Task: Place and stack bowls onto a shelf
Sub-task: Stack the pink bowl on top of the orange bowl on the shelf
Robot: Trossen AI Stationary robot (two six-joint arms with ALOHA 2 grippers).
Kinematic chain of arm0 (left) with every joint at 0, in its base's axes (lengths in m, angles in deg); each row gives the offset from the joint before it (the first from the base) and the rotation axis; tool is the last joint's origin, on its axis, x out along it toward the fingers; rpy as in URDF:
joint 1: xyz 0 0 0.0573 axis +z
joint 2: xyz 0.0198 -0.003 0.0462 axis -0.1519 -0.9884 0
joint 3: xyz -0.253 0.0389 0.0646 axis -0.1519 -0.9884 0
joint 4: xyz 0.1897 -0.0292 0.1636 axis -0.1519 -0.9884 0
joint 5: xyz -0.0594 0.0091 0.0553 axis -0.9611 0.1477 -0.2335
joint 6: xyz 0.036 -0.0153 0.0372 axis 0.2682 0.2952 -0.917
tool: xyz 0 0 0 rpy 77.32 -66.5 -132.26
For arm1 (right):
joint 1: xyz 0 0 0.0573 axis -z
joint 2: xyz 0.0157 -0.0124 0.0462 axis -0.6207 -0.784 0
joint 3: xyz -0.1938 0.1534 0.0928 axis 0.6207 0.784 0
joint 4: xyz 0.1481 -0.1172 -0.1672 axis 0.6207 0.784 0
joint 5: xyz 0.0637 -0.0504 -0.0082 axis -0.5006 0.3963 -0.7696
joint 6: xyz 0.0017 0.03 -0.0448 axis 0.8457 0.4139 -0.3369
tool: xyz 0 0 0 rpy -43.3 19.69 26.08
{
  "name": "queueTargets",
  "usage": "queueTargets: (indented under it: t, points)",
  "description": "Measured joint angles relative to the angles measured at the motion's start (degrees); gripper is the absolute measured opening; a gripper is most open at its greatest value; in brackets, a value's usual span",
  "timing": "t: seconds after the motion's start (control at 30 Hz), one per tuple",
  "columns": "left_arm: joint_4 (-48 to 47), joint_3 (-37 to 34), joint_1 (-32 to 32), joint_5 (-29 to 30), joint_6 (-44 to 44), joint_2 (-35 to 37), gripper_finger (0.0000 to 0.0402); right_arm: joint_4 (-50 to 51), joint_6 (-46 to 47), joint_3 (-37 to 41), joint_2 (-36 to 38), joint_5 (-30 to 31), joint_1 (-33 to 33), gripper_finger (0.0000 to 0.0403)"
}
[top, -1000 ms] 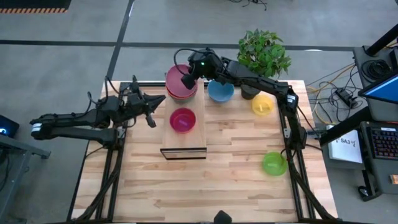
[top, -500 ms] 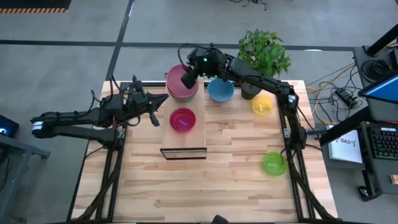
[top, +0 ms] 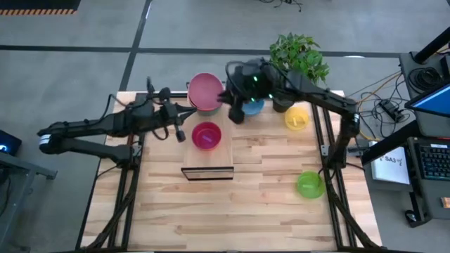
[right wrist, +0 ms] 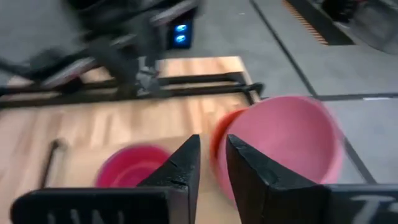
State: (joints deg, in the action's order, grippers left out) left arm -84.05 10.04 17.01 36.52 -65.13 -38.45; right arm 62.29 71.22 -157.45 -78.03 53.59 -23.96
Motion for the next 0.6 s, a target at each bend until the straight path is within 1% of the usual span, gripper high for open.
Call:
queueTargets:
  t: [0.13,0.23,0.3,0.33,0.47,0.6]
  points:
    - [-6.91,7.54,3.76,-1.37,-2.74,-5.11,0.0,-1.02,-0.24,7.99,5.52,0.0,-3.64,0.0048]
    - [-11.77,12.64,7.91,-7.2,-4.35,-8.94,0.0,-4.22,0.83,16.72,11.13,0.02,-5.76,0.0042]
    - [-14.33,15.33,10.99,-11.35,-5.02,-11.6,0.0001,-8.16,2.0,23.89,15.42,0.0,-6.93,0.004]
    - [-15.18,16.51,12.55,-12.4,-5.32,-12.9,0.0004,-9.97,2.74,27.35,17.62,-0.01,-7.36,0.0039]
    - [-18.08,21.2,18.43,-13.19,-7.66,-17.54,0.0028,-17.29,4.58,40.93,25.19,0.07,-9.04,0.0038]
    - [-20.35,26.41,23.59,-14.94,-9.95,-22.28,0.0068,-24.9,4.8,50.67,30.81,0.03,-9.82,0.0038]
